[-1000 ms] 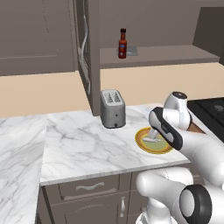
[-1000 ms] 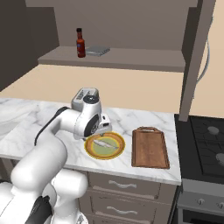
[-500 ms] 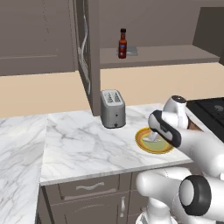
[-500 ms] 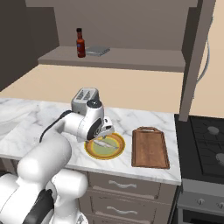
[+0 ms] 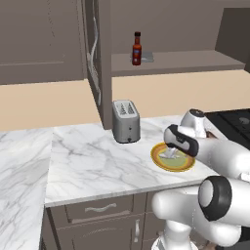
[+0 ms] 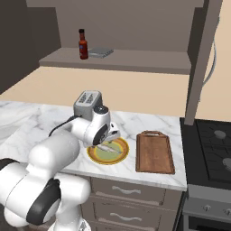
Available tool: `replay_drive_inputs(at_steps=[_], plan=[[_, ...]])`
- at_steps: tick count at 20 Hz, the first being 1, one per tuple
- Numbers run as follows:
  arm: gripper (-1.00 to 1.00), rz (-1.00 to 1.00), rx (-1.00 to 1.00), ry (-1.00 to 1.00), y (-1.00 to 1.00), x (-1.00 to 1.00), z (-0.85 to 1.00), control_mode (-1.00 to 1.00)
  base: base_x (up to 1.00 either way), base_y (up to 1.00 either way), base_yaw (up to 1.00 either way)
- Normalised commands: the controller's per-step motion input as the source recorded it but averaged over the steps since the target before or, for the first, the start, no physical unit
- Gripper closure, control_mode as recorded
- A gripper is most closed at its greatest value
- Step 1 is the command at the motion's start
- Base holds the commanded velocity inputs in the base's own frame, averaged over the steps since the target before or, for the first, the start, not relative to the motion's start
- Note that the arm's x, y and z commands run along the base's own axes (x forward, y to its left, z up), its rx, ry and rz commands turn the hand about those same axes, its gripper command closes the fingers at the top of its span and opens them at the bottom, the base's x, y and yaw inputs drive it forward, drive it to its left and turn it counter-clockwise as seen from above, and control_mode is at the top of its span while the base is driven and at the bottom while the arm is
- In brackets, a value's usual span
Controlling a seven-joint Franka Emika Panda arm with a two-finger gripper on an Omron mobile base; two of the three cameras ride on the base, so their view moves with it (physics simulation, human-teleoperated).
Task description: Pick the fish from the plate and place it on the cutting board. Then pick the condiment bottle from the cabinet and place it next to the cutting board.
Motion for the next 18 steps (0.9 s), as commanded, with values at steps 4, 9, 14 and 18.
replay_drive_inputs(at_steps=[4, 9, 14, 18], plan=[[-1.00, 0.01, 0.00, 0.00, -0.05, 0.20, -0.16, -1.00, 0.00, 0.00, 0.00], [-1.00, 0.02, 0.00, 0.00, -0.02, 0.10, -0.18, -1.00, 0.00, 0.00, 0.00], [-1.00, 0.03, 0.00, 0.00, 0.00, 0.06, -0.22, -1.00, 0.00, 0.00, 0.00], [-1.00, 0.02, 0.00, 0.00, 0.00, 0.14, -0.17, -1.00, 0.00, 0.00, 0.00]])
